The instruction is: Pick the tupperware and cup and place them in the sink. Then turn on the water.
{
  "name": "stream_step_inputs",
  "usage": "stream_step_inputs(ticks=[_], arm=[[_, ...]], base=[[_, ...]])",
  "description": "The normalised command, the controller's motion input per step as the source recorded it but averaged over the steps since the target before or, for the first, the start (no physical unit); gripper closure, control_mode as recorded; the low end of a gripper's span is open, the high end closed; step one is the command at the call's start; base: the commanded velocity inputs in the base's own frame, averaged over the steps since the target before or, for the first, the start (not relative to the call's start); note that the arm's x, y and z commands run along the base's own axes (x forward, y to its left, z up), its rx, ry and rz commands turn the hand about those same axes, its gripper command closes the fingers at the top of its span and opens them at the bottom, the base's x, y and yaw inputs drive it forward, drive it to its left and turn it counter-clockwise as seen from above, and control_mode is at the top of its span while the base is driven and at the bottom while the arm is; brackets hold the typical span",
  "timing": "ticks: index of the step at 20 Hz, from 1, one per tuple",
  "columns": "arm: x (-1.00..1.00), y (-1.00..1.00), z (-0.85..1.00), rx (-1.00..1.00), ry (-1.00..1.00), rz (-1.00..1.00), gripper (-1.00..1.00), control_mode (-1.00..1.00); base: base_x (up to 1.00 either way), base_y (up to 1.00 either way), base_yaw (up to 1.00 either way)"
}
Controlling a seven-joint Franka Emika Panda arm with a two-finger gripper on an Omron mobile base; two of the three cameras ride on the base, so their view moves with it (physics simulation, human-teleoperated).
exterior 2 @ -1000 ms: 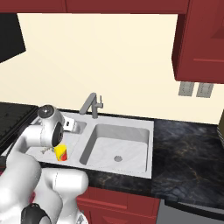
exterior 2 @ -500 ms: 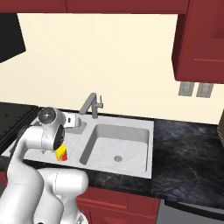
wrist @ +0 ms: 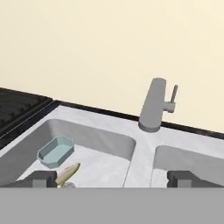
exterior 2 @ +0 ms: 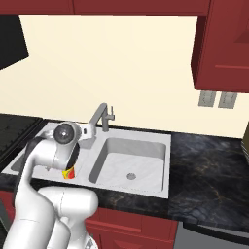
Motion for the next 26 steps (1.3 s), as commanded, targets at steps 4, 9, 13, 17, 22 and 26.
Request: stream_step_inputs(ticks=[4, 9, 13, 17, 22, 26], arm=[[-0.03, -0.41, 0.05, 0.00, -0.15, 0.03, -1.00, -1.00], [-0.01, -0.42, 0.00, 0.00, -0.15, 0.02, -1.00, -1.00], [0.00, -0.48, 0.00, 0.00, -0.16, 0.05, -1.00, -1.00], [0.01, -0.47, 0.00, 0.00, -0.12, 0.09, -1.00, -1.00], [0.00, -0.42, 0.00, 0.00, -0.17, 0.10, -1.00, -1.00], [0.00, -0.22, 0.00, 0.00, -0.16, 0.09, -1.00, -1.00]], base=[[0.00, 0.00, 0.00], [0.00, 0.00, 0.00], [0.00, 0.00, 0.00], [0.00, 0.00, 0.00], [0.00, 0.00, 0.00], [0.00, 0.00, 0.00]])
